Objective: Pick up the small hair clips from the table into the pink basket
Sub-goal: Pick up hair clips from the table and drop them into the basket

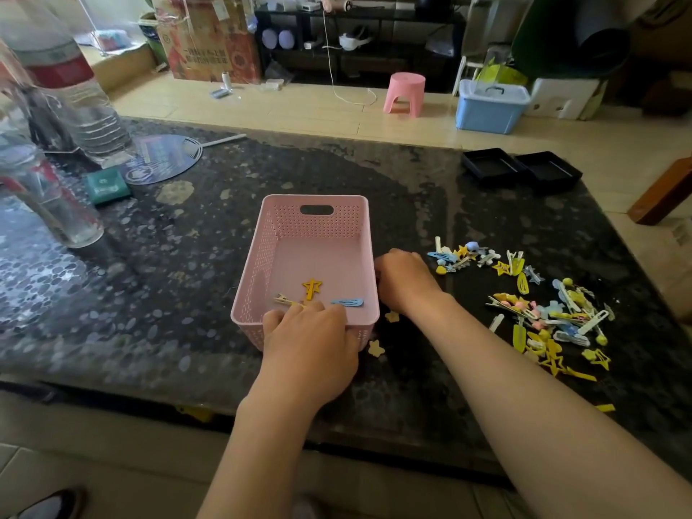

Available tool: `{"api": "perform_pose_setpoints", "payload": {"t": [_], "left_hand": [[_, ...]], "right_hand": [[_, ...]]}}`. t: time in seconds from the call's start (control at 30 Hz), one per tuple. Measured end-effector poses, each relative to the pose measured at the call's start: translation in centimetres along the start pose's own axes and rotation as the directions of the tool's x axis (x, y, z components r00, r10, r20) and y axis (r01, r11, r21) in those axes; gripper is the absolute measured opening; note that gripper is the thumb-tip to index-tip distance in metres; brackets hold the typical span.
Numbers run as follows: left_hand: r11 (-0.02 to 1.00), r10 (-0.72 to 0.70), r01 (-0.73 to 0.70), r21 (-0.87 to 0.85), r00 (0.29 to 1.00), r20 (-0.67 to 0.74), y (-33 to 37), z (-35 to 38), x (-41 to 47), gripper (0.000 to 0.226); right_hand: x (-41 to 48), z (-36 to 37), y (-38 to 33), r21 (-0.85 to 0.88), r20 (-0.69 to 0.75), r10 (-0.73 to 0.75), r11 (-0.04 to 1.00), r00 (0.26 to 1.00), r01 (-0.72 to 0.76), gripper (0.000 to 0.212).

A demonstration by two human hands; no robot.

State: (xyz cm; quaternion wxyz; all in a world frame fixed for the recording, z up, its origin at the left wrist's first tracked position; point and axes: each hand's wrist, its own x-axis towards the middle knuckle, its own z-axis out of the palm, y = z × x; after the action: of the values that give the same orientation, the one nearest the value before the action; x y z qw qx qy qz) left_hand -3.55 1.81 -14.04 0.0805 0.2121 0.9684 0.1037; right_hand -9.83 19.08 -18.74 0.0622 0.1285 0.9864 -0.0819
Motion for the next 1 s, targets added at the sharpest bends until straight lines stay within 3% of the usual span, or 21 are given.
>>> {"api": "perform_pose_setpoints", "payload": {"t": [0.2, 0.3, 0.4, 0.53, 0.63, 0.7, 0.77, 0.87, 0.93, 1.0], "left_hand": [[1.0, 0.0, 0.001, -0.019, 1.0, 0.02, -0.2, 0.0, 0.0, 0.024], [1.0, 0.009, -0.009, -0.014, 1.0, 0.017, -0.1, -0.1, 0.0, 0.024], [1.0, 0.01, -0.01, -0.013, 1.0, 0.019, -0.1, -0.1, 0.0, 0.025], [1.0, 0.007, -0.007, -0.002, 1.0, 0.005, -0.1, 0.1, 0.2, 0.026], [1.0, 0.008, -0.009, 0.002, 1.0, 0.011, -0.1, 0.1, 0.2, 0.026], [1.0, 0.016, -0.016, -0.002, 1.0, 0.008, -0.3, 0.2, 0.2, 0.026], [1.0, 0.024, -0.024, -0.006, 1.0, -0.004, -0.4, 0.3, 0.1, 0.026], [0.999, 0.032, -0.032, -0.012, 0.999, -0.005, -0.6, 0.1, 0.0, 0.025], [0.999, 0.037, -0.037, -0.014, 0.999, 0.005, -0.7, 0.1, 0.0, 0.025], [0.999, 0.039, -0.039, -0.012, 0.999, 0.003, -0.7, 0.1, 0.0, 0.025]], "right_hand": [[-1.4, -1.6, 1.0, 0.023, -0.012, 0.056, 0.998, 0.998, -0.056, 0.013], [-1.8, -3.3, 1.7, 0.302, -0.138, 0.172, 0.945, 0.975, -0.124, 0.004], [-2.3, -6.1, 0.6, 0.601, -0.269, 0.202, 0.799, 0.942, 0.0, 0.008], [-3.2, -8.6, -3.2, 0.542, -0.408, 0.032, 0.813, 0.913, 0.214, 0.012], [-3.6, -8.4, -5.7, 0.499, -0.324, -0.134, 0.817, 0.937, 0.29, 0.017], [-4.0, -7.7, -6.3, 0.463, -0.191, -0.182, 0.85, 0.965, 0.252, 0.038], [-4.4, -7.5, -5.6, 0.41, -0.251, -0.135, 0.882, 0.958, 0.232, 0.042], [-5.7, -7.1, -2.1, 0.514, -0.341, 0.068, 0.849, 0.938, 0.125, 0.028], [-6.9, -5.8, 0.7, 0.538, -0.222, 0.14, 0.843, 0.965, 0.001, 0.039], [-8.3, -3.6, 2.5, 0.455, -0.031, 0.094, 0.888, 0.995, -0.07, 0.06]]}}
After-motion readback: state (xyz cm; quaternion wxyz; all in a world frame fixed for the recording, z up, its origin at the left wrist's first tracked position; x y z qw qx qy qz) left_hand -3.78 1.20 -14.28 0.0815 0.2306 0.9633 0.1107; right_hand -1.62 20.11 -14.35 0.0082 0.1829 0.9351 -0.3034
